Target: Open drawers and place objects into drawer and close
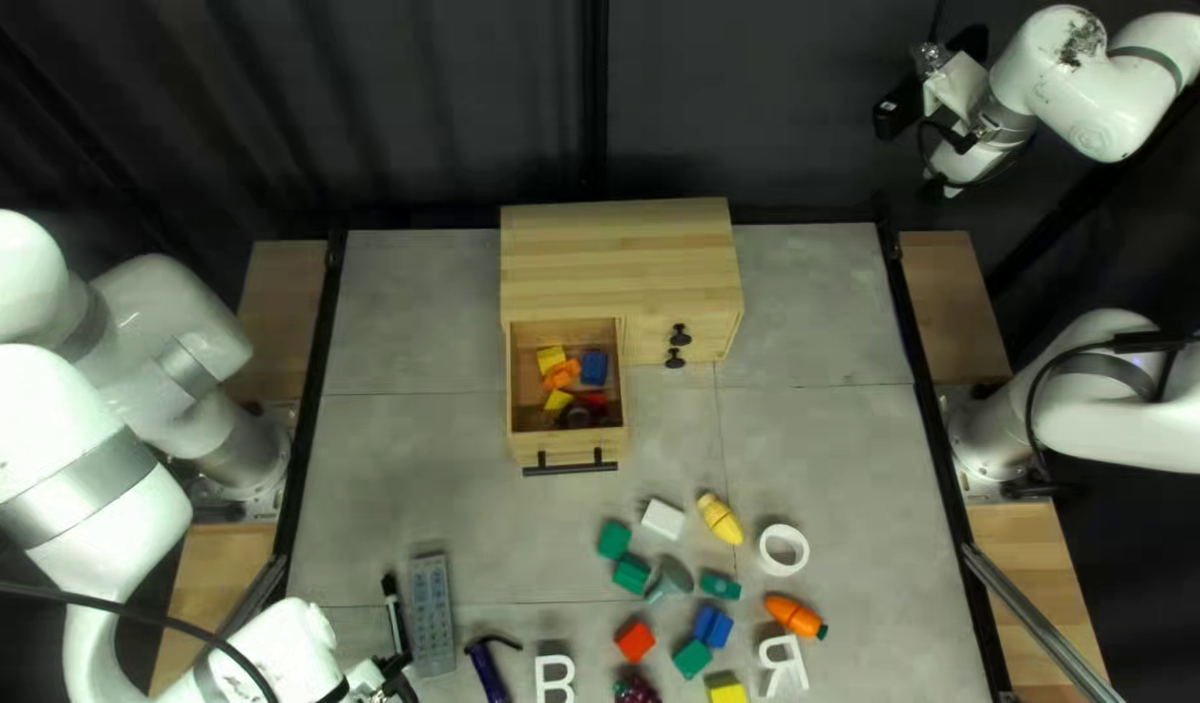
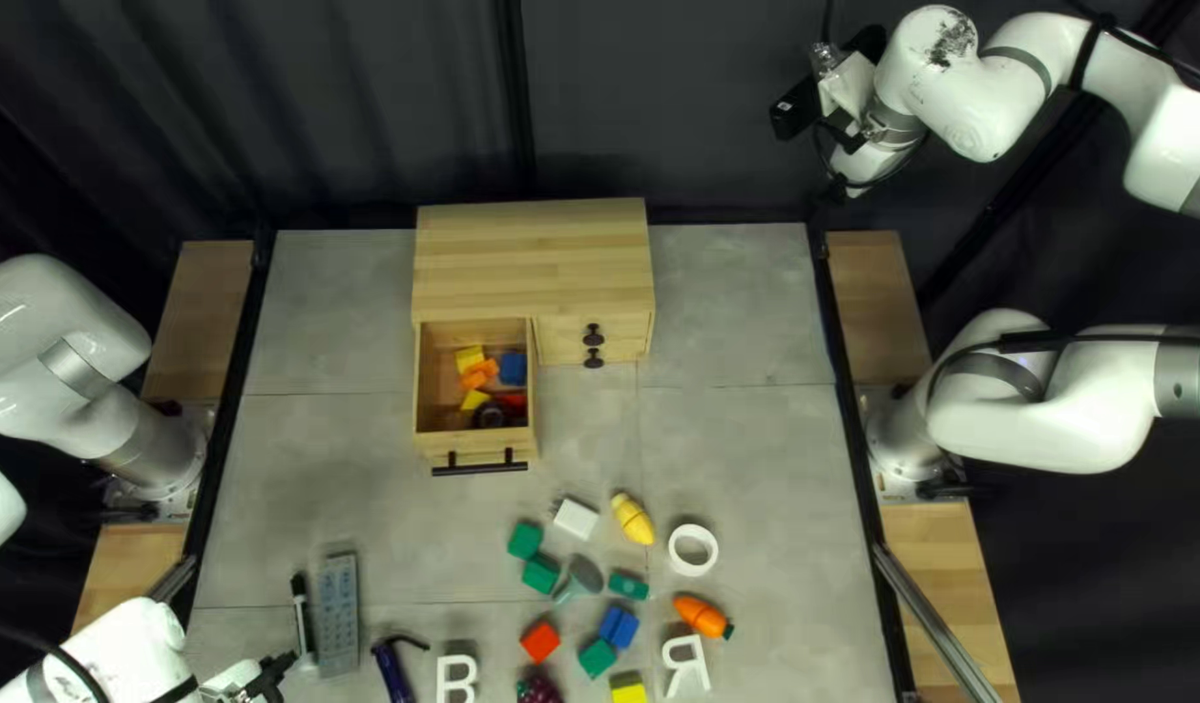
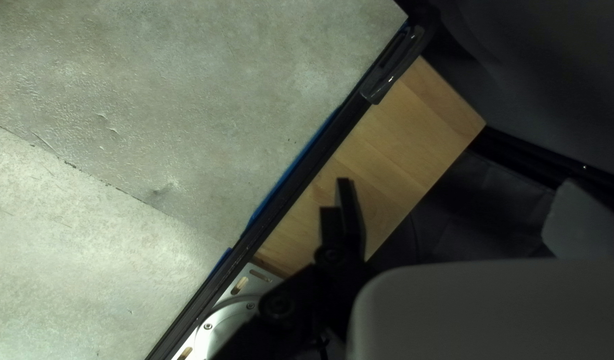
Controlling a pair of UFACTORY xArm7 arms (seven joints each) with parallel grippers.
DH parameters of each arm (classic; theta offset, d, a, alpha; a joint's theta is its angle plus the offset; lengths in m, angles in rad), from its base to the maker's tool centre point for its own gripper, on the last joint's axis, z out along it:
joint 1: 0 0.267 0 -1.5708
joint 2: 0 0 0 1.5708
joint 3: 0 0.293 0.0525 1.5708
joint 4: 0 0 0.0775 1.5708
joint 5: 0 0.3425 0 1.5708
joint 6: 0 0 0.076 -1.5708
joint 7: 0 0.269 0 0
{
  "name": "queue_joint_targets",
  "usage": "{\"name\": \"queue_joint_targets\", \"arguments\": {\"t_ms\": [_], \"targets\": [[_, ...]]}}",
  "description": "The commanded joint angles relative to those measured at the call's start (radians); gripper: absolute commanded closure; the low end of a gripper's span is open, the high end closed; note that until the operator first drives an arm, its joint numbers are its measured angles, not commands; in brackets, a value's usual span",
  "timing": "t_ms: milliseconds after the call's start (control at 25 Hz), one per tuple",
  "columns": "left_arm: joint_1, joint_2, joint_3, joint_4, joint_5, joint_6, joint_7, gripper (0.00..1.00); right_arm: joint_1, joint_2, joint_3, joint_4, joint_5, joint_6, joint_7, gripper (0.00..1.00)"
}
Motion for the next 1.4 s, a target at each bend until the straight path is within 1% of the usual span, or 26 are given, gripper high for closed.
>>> {"name": "queue_joint_targets", "arguments": {"t_ms": [40, 80, 160, 200, 240, 280, 360, 400, 440, 520, 600, 640, 1080, 1120, 1240, 1280, 1320, 1400], "targets": [[0.000, 0.000, 0.000, 0.000, 0.000, 0.000, 0.000, 0.00, 0.148, 0.114, 0.186, 0.280, 0.142, 0.131, 0.002, 0.00], [0.000, 0.000, 0.000, 0.000, 0.000, 0.000, 0.000, 0.00, 0.164, 0.147, 0.209, 0.317, 0.161, 0.136, 0.014, 0.00], [0.000, 0.000, 0.000, 0.000, 0.000, 0.000, 0.000, 0.00, 0.210, 0.256, 0.278, 0.416, 0.213, 0.135, 0.059, 0.00], [0.000, 0.000, 0.000, 0.000, 0.000, 0.000, 0.000, 0.00, 0.219, 0.274, 0.289, 0.427, 0.223, 0.130, 0.063, 0.00], [0.000, 0.000, 0.000, 0.000, 0.000, 0.000, 0.000, 0.00, 0.242, 0.331, 0.329, 0.465, 0.248, 0.123, 0.097, 0.00], [0.000, 0.000, 0.000, 0.000, 0.000, 0.000, 0.000, 0.00, 0.253, 0.353, 0.346, 0.475, 0.259, 0.118, 0.111, 0.00], [0.000, 0.000, 0.000, 0.000, 0.000, 0.000, 0.000, 0.00, 0.295, 0.447, 0.424, 0.513, 0.296, 0.097, 0.189, 0.00], [0.000, 0.000, 0.000, 0.000, 0.000, 0.000, 0.000, 0.00, 0.307, 0.467, 0.443, 0.514, 0.304, 0.088, 0.209, 0.00], [0.000, 0.000, 0.000, 0.000, 0.000, 0.000, 0.000, 0.00, 0.330, 0.504, 0.481, 0.508, 0.320, 0.068, 0.252, 0.00], [0.000, 0.000, 0.000, 0.000, 0.000, 0.000, 0.000, 0.00, 0.359, 0.510, 0.517, 0.452, 0.353, 0.028, 0.291, 0.00], [0.000, 0.000, 0.000, 0.000, 0.000, 0.000, 0.000, 0.00, 0.376, 0.480, 0.526, 0.381, 0.381, -0.003, 0.296, 0.00], [0.000, 0.000, 0.000, 0.000, 0.000, 0.000, 0.000, 0.00, 0.378, 0.476, 0.525, 0.372, 0.385, -0.007, 0.294, 0.00], [0.000, 0.000, 0.000, 0.000, 0.000, 0.000, 0.000, 0.00, 0.378, 0.476, 0.525, 0.372, 0.385, -0.007, 0.294, 0.00], [0.000, 0.000, 0.000, 0.000, 0.000, 0.000, 0.000, 0.00, 0.389, 0.477, 0.540, 0.372, 0.370, -0.009, 0.281, 0.00], [0.000, 0.000, 0.000, 0.000, 0.000, 0.000, 0.000, 0.00, 0.447, 0.530, 0.598, 0.428, 0.372, -0.037, 0.231, 0.00], [0.000, 0.000, 0.000, 0.000, 0.000, 0.000, 0.000, 0.00, 0.457, 0.540, 0.607, 0.435, 0.372, -0.044, 0.214, 0.00], [0.000, 0.000, 0.000, 0.000, 0.000, 0.000, 0.000, 0.00, 0.484, 0.582, 0.637, 0.463, 0.372, -0.056, 0.188, 0.00], [0.000, 0.000, 0.000, 0.000, 0.000, 0.000, 0.000, 0.00, 0.509, 0.619, 0.659, 0.475, 0.373, -0.075, 0.149, 0.00]]}}
